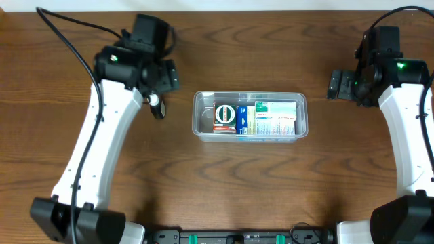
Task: Pack container
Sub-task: 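Withdraw the left gripper toward the dark white-capped bottle, then lower the left gripper onto the bottle's white cap and grasp it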
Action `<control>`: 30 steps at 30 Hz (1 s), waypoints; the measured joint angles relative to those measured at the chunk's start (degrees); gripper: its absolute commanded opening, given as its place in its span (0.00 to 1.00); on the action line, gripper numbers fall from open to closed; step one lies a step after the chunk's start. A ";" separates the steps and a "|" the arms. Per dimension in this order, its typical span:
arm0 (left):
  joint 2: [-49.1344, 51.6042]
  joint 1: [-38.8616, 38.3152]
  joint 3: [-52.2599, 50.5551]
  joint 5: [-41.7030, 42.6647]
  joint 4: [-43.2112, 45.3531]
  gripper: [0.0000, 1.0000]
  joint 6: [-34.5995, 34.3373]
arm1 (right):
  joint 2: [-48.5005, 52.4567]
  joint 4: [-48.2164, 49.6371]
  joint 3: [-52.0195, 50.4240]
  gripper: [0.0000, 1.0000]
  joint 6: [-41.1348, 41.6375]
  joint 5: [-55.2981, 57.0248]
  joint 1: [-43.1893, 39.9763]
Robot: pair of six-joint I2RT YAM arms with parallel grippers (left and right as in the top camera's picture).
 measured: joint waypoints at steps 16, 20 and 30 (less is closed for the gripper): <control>14.43 3.61 0.00 6.78 0.46 0.98 4.70 | 0.00 0.00 0.00 0.99 0.02 0.00 0.00; 16.33 3.82 0.00 7.28 0.63 0.99 5.11 | 0.00 0.00 0.00 0.99 0.02 0.00 0.00; 20.22 7.15 0.00 11.76 0.96 0.90 6.01 | 0.00 0.00 0.00 0.99 0.02 0.00 0.00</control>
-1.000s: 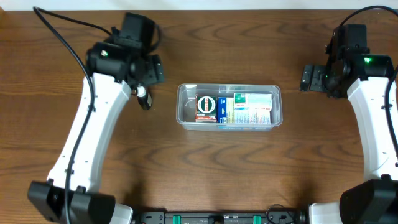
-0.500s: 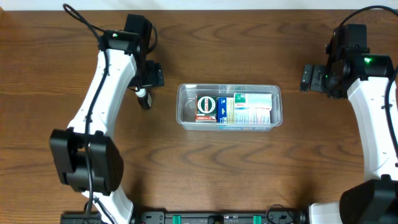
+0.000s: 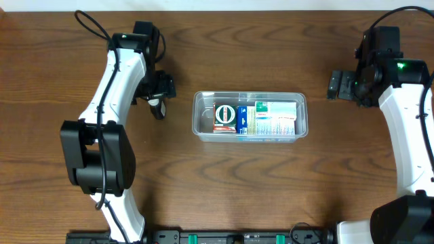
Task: Pack container
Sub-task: 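Lower the left gripper onto the bottle's white cap and grasp it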
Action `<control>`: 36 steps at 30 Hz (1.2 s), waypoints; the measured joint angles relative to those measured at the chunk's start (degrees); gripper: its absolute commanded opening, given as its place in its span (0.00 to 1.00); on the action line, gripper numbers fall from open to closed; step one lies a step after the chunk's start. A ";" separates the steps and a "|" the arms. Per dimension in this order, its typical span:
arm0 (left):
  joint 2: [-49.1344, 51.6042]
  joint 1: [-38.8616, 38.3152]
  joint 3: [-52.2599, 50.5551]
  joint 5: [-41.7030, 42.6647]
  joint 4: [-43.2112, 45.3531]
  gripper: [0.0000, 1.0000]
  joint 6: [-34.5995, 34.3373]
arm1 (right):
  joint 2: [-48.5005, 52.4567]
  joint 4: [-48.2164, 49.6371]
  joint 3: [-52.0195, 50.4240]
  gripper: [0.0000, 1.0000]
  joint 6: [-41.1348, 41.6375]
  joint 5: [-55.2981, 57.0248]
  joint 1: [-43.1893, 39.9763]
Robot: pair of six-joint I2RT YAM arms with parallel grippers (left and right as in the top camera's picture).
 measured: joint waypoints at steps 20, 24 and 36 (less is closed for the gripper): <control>0.55 0.15 -2.64 2.10 1.40 0.46 1.62 | 0.00 0.00 0.00 0.99 0.00 0.00 0.00; 0.55 0.15 -2.97 2.08 1.84 0.46 1.66 | 0.00 0.00 0.00 0.99 0.00 0.00 0.00; 0.55 0.15 -3.08 2.08 2.64 0.26 1.38 | 0.00 0.00 0.00 0.99 0.00 0.00 0.00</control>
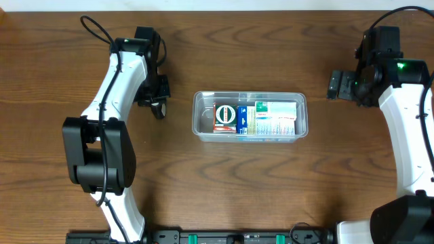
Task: Pack container
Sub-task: 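Lower the left gripper onto the bottle's white cap and grasp it, then lift the bottle and carry it over the container's left end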
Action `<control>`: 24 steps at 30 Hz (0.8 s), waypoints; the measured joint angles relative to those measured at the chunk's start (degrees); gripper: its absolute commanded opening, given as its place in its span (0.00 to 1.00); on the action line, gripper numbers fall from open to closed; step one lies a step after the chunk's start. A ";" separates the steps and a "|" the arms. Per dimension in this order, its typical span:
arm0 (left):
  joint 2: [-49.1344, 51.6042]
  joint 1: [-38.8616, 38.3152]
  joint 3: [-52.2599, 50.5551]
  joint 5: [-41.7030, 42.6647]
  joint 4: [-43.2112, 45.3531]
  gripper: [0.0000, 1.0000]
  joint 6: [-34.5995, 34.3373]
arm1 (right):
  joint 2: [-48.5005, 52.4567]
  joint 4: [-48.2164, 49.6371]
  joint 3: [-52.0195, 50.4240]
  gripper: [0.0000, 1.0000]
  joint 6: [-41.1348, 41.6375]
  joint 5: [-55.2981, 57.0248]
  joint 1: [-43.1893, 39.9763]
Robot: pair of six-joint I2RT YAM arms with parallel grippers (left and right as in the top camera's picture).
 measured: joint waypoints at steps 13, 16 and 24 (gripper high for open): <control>-0.02 0.00 0.02 0.02 -0.83 0.22 0.02 | 0.00 0.00 0.00 0.99 0.00 0.00 0.00; -0.13 0.00 0.02 0.00 -2.75 0.22 0.04 | 0.00 0.00 0.00 0.99 -0.02 0.00 0.00; -6.29 -0.07 0.04 0.02 -5.35 0.22 0.04 | 0.00 0.00 0.00 0.99 0.00 0.00 0.00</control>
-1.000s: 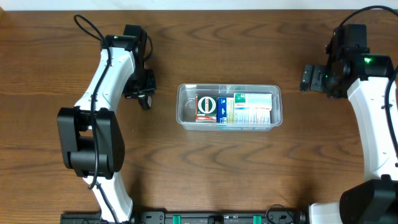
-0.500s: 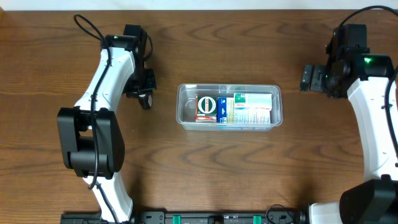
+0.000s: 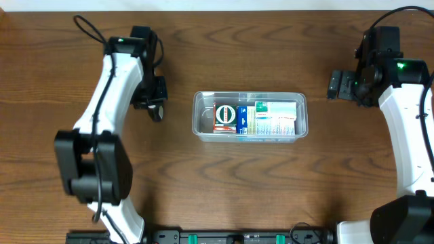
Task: Pack container
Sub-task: 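Lift the bottle and carry it over the container's left end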
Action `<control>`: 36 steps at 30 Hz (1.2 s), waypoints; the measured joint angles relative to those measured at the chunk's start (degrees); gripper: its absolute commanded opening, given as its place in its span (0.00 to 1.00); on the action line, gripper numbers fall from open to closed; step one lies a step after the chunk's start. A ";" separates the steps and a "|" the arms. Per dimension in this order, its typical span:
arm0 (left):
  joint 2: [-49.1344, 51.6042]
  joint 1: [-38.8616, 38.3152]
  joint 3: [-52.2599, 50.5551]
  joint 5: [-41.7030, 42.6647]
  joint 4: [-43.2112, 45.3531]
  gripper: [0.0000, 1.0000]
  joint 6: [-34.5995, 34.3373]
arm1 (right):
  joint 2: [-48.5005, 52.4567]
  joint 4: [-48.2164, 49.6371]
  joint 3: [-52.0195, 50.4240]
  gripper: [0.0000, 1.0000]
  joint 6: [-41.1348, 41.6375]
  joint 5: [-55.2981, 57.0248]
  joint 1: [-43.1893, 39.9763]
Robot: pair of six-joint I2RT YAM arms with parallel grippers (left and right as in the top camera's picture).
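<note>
A clear plastic container (image 3: 249, 116) sits at the table's middle. Inside it lie a red and white box with a green circle (image 3: 224, 116), a blue box (image 3: 242, 119) and a white and green box (image 3: 275, 118), side by side. My left gripper (image 3: 156, 111) hangs a short way left of the container, apart from it, its fingers together and holding nothing. Off to the container's right, and a little further back, is my right gripper (image 3: 337, 85), clear of it. The overhead view does not show how its fingers stand.
Bare brown wood surrounds the container. The white left arm (image 3: 108, 102) runs down the left side and the white right arm (image 3: 407, 122) down the right side. Black cables loop off both arms near the back edge.
The left arm's lower part has swung slightly leftward and the left gripper has shifted a touch towards the front. The container, its boxes and the right arm have not moved.
The left arm first stood stretched out, its gripper just left of the packed container. A second later it was folded back, the gripper staying near the same spot. It has only shifted slightly since. The container's boxes and the right arm stayed still throughout.
</note>
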 measured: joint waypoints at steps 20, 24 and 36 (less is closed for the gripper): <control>-21.73 -13.25 0.20 5.75 0.59 0.22 -3.85 | 0.00 0.00 0.00 0.99 0.00 0.00 0.00; -21.46 -16.17 0.20 5.73 1.09 0.22 -4.90 | 0.00 0.00 0.00 0.99 0.00 0.00 0.00; -15.50 -20.41 0.20 3.13 2.86 0.22 -6.82 | 0.00 0.02 0.00 0.99 0.00 0.00 0.00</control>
